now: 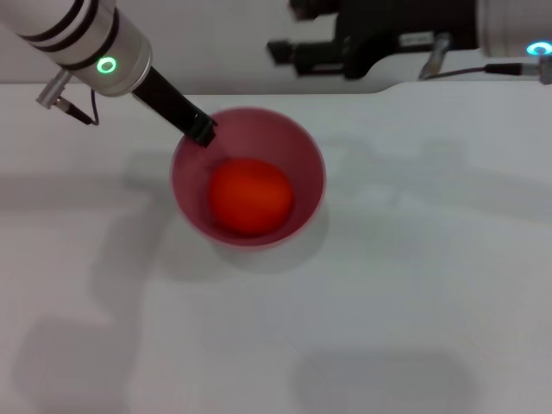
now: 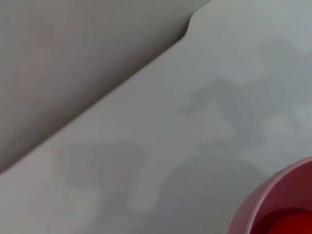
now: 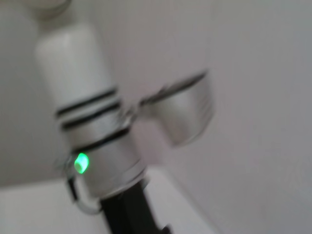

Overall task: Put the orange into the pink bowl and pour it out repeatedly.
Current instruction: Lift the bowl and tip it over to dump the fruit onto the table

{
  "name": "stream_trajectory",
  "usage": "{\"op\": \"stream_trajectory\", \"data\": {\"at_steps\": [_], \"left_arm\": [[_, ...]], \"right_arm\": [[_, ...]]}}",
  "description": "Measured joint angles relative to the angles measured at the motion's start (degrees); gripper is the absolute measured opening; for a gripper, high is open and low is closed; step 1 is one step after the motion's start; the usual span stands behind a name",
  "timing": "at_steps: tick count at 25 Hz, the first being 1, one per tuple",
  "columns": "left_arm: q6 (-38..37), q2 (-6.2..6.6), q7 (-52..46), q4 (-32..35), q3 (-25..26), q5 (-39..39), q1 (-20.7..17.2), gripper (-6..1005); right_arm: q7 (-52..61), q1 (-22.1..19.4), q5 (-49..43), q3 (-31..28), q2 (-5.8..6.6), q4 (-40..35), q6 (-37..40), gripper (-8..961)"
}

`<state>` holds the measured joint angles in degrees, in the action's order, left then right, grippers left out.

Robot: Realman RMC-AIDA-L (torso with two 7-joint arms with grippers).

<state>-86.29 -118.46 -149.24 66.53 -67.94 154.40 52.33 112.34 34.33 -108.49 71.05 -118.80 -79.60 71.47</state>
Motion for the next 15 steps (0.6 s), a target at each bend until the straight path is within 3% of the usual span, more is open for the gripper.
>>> {"op": "stream_trajectory", "data": {"at_steps": [3,8,15], "left_arm": [[2.36,0.0,0.26,0.03,-1.14,-0.68,-0.52,45],[13.05,0.01,1.41,1.25,-7.51,-4.44,-3.05,45],[31.24,0.21,4.56,3.68,-18.74,-6.67,-9.34,45]], "right_arm": [[-6.84,-2.28,8.68,-3.16,0.16,3.19,-1.38,600],[-22.77,-5.7,29.49,-9.96,0.28,12.68,3.35,598],[-43.4,-10.95,52.58,-11.53,0.02,25.16,6.31,596]]}}
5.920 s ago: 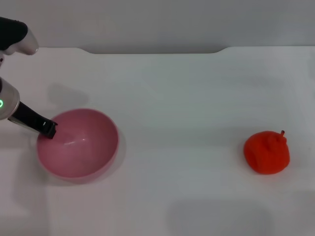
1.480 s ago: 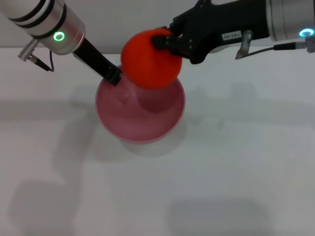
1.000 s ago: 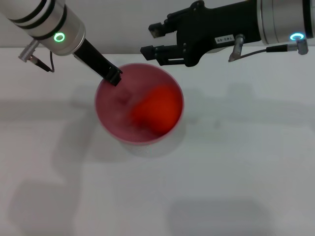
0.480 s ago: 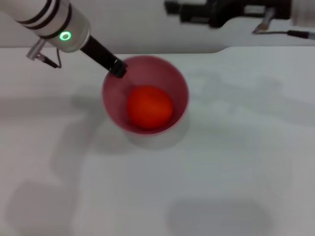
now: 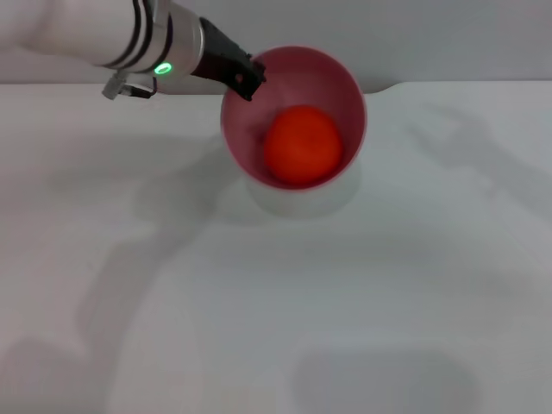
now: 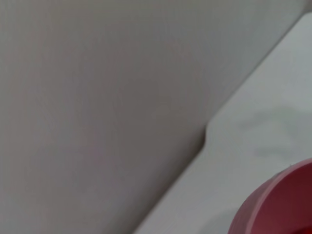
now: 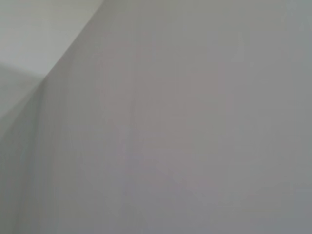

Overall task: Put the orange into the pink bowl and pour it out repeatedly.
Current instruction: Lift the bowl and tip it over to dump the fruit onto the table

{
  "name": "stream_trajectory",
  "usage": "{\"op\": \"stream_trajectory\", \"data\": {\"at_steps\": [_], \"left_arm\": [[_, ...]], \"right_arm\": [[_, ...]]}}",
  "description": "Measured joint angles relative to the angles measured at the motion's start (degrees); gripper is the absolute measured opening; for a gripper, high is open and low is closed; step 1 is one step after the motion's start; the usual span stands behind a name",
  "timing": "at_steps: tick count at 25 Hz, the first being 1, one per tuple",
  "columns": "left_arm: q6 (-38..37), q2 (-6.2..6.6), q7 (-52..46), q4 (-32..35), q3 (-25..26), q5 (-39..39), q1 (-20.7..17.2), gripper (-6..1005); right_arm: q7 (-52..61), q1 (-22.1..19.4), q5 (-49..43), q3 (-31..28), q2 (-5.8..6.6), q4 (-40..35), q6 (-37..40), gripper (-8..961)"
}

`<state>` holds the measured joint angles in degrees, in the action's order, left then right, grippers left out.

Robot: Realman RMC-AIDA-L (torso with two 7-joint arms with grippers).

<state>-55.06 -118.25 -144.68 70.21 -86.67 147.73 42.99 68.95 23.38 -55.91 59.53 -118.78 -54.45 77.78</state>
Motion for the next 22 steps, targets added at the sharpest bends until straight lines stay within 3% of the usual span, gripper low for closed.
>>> {"op": "stream_trajectory", "data": {"at_steps": [7,16,22], "left_arm": [[12.1,0.15,1.54,5.22,-6.85,2.34,-6.96,45],[43.45,-0.08,4.89,8.75,-20.36,11.62,-20.03,44],[61.75,-0.11,12.37,4.71,-26.01,11.82,-23.34,44]], "right_arm": [[-8.96,-2.95,13.19,-0.61,-0.12,7.66,0.34,595],[-10.53,-4.08,19.26,-2.04,-0.09,11.35,4.28,595],[-10.18,-3.2,19.34,-1.82,-0.13,12.24,4.74,594]]}}
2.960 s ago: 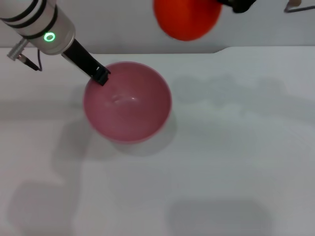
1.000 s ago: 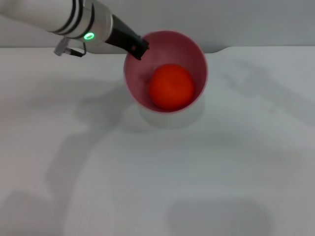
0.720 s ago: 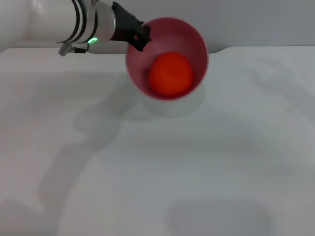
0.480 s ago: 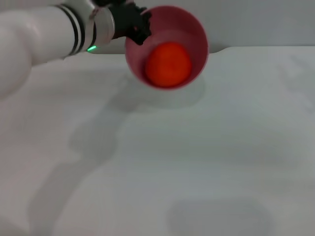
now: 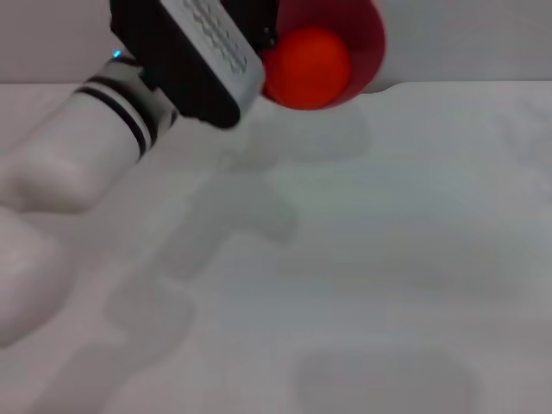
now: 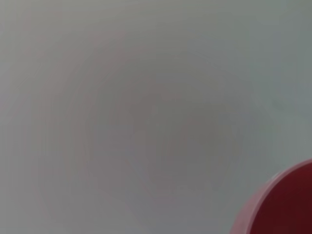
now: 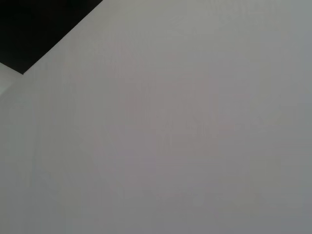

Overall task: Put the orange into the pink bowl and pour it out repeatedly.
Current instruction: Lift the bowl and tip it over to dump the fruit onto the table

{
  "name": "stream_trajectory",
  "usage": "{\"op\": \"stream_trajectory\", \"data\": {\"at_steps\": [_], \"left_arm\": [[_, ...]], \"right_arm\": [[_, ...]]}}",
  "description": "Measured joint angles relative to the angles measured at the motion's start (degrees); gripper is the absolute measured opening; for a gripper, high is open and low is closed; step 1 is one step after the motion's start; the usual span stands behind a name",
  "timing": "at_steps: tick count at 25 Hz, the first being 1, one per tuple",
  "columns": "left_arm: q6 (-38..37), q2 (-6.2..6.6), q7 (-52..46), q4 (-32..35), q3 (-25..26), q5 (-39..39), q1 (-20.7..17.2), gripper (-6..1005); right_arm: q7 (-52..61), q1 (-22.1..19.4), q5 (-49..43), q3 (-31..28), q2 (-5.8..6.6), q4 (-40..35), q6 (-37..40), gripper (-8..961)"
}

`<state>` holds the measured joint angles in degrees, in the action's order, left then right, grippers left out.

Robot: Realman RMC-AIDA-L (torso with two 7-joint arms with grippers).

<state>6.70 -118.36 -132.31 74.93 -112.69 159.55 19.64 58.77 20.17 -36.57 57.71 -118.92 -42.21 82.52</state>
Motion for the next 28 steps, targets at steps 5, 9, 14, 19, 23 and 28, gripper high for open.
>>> {"op": "stream_trajectory", "data": {"at_steps": [5,9,14,19,23,28], "left_arm": [[18.17,-0.23,1.89,-8.38,-5.2,-1.05,1.09,44],[23.65,-0.27,2.07,-10.95,-7.52,-2.92,2.05,44],[27.0,-0.2,2.1,-11.49,-8.26,-3.28,1.19,44],[27.35,-0.19,2.13,-11.58,-8.34,-3.63,1.03,44],[27.31,-0.12,0.69,-11.83,-8.26,-4.62,1.26,45],[22.66,0.28,-6.36,-10.86,-6.74,-6.24,2.61,44]], "right_arm": [[0.06,0.93,0.04,0.25,0.0,0.54,0.05,593],[0.19,1.55,0.07,0.34,0.03,0.62,0.13,593],[0.21,2.25,0.1,0.38,0.07,1.27,0.43,593],[0.21,2.77,0.1,0.17,0.14,2.11,1.26,592],[0.21,2.71,0.1,0.13,0.12,2.44,1.5,592],[0.19,2.59,0.1,-0.26,0.07,3.63,1.93,591]]}}
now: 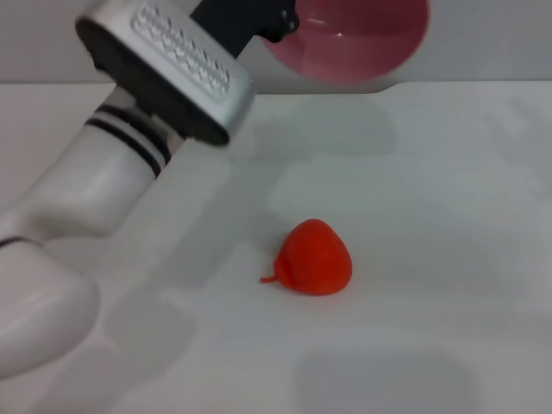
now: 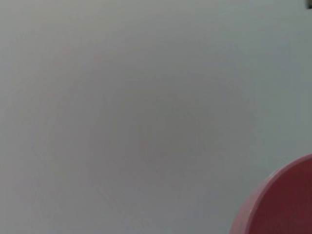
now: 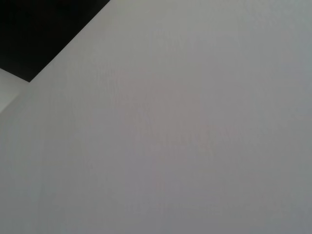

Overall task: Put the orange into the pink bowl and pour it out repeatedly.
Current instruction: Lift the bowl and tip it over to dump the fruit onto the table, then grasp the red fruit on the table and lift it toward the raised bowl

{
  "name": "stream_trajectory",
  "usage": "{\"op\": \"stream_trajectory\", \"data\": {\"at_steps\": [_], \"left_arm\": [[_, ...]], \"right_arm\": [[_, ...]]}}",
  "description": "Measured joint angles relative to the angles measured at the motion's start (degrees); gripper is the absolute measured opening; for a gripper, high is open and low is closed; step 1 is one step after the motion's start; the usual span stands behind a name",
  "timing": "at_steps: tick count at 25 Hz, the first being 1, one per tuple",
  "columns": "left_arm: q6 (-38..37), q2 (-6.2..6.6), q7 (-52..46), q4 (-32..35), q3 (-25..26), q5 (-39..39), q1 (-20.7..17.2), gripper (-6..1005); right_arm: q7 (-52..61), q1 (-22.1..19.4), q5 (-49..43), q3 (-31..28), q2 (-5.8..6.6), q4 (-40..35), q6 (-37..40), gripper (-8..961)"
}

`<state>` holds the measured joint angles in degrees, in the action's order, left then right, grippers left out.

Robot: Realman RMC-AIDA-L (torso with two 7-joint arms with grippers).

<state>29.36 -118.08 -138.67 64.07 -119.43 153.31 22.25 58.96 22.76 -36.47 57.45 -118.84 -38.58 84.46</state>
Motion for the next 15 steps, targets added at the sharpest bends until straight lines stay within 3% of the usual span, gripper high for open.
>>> {"op": "stream_trajectory", "data": {"at_steps": [9,15], "left_arm": [[-15.36,0.1,-9.45,1.79,5.01,-0.21,4.69,43],[-36.11,-0.01,-11.27,4.13,11.75,-4.16,10.17,43]], "right_arm": [[-0.38,-0.09,0.57,-0.42,0.1,1.01,0.29,590],[-0.36,-0.01,0.66,-0.75,0.2,1.44,0.3,590]]}}
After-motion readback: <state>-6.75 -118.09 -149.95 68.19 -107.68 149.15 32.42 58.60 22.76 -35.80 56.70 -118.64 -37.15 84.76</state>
